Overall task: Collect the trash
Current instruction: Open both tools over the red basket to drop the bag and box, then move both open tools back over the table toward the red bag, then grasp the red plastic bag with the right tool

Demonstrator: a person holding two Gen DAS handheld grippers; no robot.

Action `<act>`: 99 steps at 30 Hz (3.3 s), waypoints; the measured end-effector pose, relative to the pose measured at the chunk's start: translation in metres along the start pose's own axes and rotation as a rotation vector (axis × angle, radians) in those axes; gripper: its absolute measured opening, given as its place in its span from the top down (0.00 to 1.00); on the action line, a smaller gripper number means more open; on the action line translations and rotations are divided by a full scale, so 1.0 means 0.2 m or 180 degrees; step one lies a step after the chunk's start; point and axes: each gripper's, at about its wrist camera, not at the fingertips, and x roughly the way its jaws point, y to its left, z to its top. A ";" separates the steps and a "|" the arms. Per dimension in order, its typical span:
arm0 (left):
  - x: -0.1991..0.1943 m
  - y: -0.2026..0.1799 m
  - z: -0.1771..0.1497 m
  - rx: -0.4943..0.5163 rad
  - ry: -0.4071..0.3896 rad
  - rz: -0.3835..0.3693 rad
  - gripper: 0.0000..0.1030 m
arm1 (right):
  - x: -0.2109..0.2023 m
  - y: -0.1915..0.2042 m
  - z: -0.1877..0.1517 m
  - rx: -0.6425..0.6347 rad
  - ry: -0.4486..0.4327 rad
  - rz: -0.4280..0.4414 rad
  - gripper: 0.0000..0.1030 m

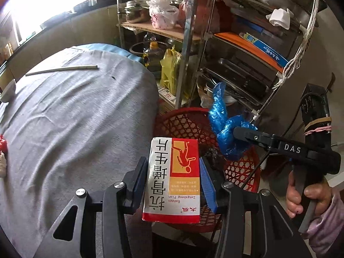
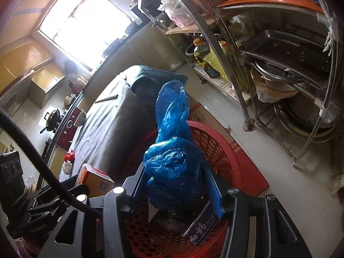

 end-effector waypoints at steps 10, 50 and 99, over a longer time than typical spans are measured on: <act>0.02 0.04 -0.01 -0.0079 0.0037 -0.0048 0.48 | 0.07 0.02 -0.03 0.0031 0.0246 -0.0012 0.42; -0.25 0.63 -0.16 -0.0935 -0.0437 0.0314 0.39 | 0.13 0.53 0.00 -0.0545 0.0256 -0.0053 0.42; -0.61 1.85 -0.71 -0.2819 -0.0503 0.1270 0.39 | 1.23 2.32 -0.09 -0.2221 0.0983 0.0852 0.42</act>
